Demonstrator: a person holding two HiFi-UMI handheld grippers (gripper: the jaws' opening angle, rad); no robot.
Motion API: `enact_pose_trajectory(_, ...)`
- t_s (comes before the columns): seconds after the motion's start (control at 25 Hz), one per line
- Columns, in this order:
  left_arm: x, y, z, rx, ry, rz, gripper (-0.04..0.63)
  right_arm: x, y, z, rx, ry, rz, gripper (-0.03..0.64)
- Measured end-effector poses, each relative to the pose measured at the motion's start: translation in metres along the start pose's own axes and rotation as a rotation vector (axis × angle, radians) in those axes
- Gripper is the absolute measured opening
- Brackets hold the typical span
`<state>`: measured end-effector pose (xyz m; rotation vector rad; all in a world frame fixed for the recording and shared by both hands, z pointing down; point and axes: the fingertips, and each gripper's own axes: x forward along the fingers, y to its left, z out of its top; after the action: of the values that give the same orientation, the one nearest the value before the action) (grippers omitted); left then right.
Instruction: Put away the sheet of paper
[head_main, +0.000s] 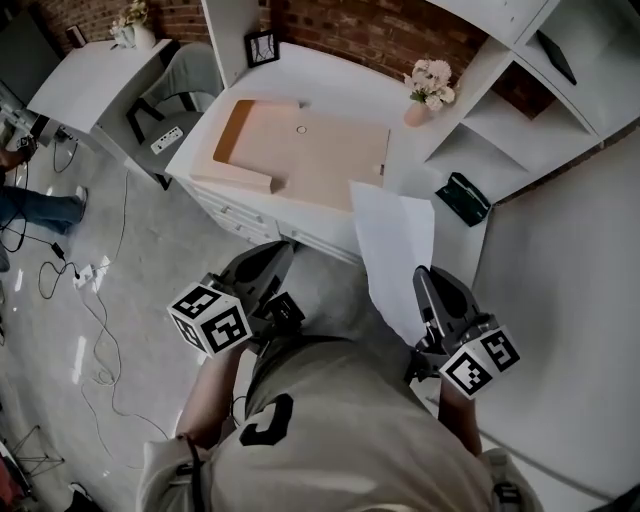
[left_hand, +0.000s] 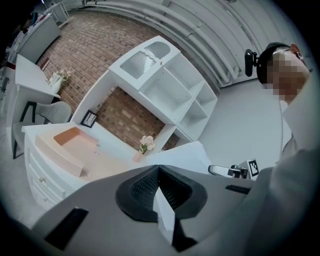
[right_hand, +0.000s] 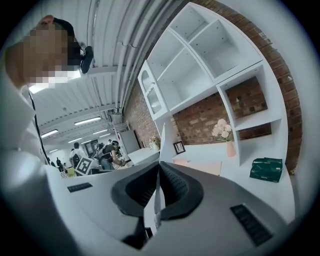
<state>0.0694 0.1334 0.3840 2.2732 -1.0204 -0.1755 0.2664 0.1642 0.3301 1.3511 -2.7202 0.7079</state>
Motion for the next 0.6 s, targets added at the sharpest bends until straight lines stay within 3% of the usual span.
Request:
enact_pose_trajectory(0.16,0.001,0.013,0.003,-0.016,0.004,-0.019,0.017,0.017,0.007,-0.002,-0.030,0.031,-0.021,0.028)
enact_pose_trajectory(0.36,0.000,0.030,0.009,-0.031,-0.003,-0.032,0.017,0.035,0.019,-0.002,-0.189,0.080,-0.041,0.026)
enact_pose_trajectory(0.6,-0.003,0.046,0.018,-0.039,-0.012,-0.039,0.017,0.055,0.027,0.000,-0.259,0.110,-0.051,0.026)
